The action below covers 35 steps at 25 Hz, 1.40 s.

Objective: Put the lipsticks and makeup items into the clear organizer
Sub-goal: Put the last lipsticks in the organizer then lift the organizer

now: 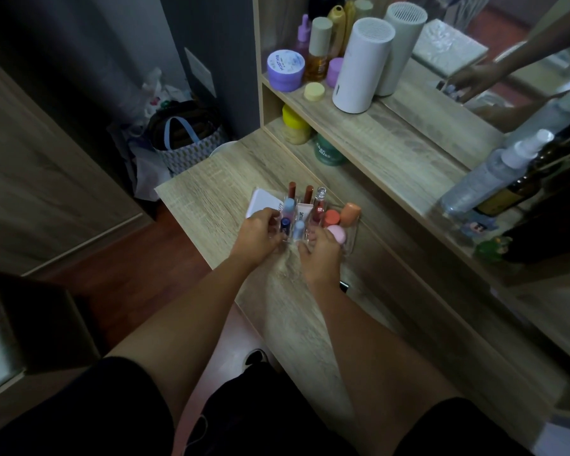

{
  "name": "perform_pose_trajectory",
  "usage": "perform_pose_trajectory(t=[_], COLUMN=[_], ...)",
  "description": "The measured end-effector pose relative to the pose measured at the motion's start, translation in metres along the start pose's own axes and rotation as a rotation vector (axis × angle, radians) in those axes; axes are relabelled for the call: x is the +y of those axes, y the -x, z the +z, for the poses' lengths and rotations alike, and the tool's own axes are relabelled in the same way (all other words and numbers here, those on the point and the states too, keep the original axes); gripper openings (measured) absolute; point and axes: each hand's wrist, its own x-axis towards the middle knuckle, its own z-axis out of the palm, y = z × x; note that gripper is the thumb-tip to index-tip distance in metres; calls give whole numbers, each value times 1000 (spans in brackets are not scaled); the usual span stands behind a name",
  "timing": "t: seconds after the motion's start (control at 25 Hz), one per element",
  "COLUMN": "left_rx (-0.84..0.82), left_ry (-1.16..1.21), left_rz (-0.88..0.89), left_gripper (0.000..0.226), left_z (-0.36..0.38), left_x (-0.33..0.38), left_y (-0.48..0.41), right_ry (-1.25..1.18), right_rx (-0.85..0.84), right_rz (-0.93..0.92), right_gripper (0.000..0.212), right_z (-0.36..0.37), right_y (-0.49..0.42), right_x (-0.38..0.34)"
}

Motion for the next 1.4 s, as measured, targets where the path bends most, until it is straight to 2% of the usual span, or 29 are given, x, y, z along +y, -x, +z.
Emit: perform_pose_trajectory(t=[0.08, 0.16, 0.28, 0.36, 0.48, 0.56, 0.68, 0.8, 0.88, 1.08, 1.4], left_rx=[117, 178, 44, -78, -215, -253, -268, -268, -273, -280, -283], left_ry=[58, 37, -97, -271, -458, -491, -523, -530, -529, -479, -474], left_rz=[-23, -29, 61, 152, 142, 117, 120, 106, 104, 103, 99], left_gripper=[22, 16, 29, 46, 59, 60, 61, 61, 61, 61, 61], left_z=[7, 20, 42, 53, 68, 72, 72, 71, 71, 69, 66], left_x=[-3, -9, -20, -30, -41, -46, -47, -46, -46, -43, -40], left_y=[16, 38, 69, 78, 89, 91, 90, 87, 88, 89, 90], right_ry=[34, 128, 354, 391, 338, 211, -93, -433, -556, -580, -446], right_rx=[8, -59, -287, -343, -331, -250, -95, -51, -27, -18, -34], right_rz=[-4, -57, -119, -138, -180, -188, -39, 110, 157, 160, 82], right_gripper=[30, 33, 49, 49, 35, 28, 25, 27, 27, 40, 30], right_z=[-8, -20, -38, -44, -47, -46, -45, -42, -43, -47, -36], right_y=[9, 17, 26, 27, 27, 28, 22, 4, -5, -13, -7], right_x=[6, 20, 44, 55, 61, 58, 41, 20, 13, 12, 22])
